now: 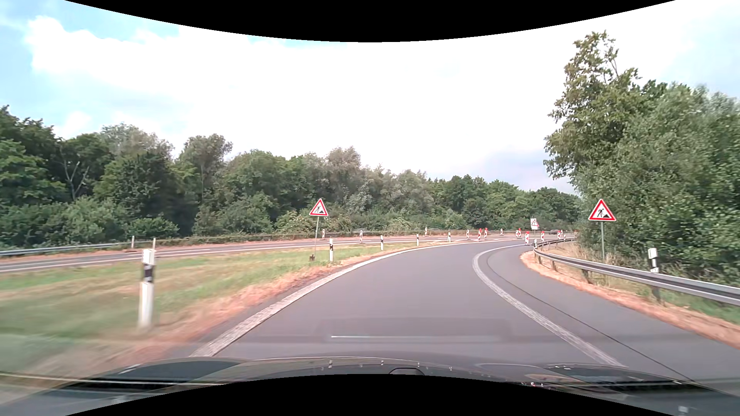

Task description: Follow the waypoints while adhering to traffic rules and regulations

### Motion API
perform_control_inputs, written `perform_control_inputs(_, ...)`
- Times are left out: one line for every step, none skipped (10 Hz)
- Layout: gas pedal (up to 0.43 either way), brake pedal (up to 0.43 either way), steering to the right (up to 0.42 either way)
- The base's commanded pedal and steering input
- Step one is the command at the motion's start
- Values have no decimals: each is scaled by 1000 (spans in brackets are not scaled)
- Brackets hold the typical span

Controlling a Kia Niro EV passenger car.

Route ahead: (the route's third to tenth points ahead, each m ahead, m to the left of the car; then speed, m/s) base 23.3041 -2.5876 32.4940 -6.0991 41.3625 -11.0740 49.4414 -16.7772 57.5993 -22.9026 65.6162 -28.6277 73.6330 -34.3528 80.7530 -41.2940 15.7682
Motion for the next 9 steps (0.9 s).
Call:
perform_control_inputs(157, 0, 74)
perform_control_inputs(157, 0, 78)
perform_control_inputs(157, 0, 76)
perform_control_inputs(157, 0, 74)
perform_control_inputs(157, 0, 74)
perform_control_inputs(157, 0, 74)
perform_control_inputs(157, 0, 74)
perform_control_inputs(157, 0, 74)
perform_control_inputs(157, 0, 74)
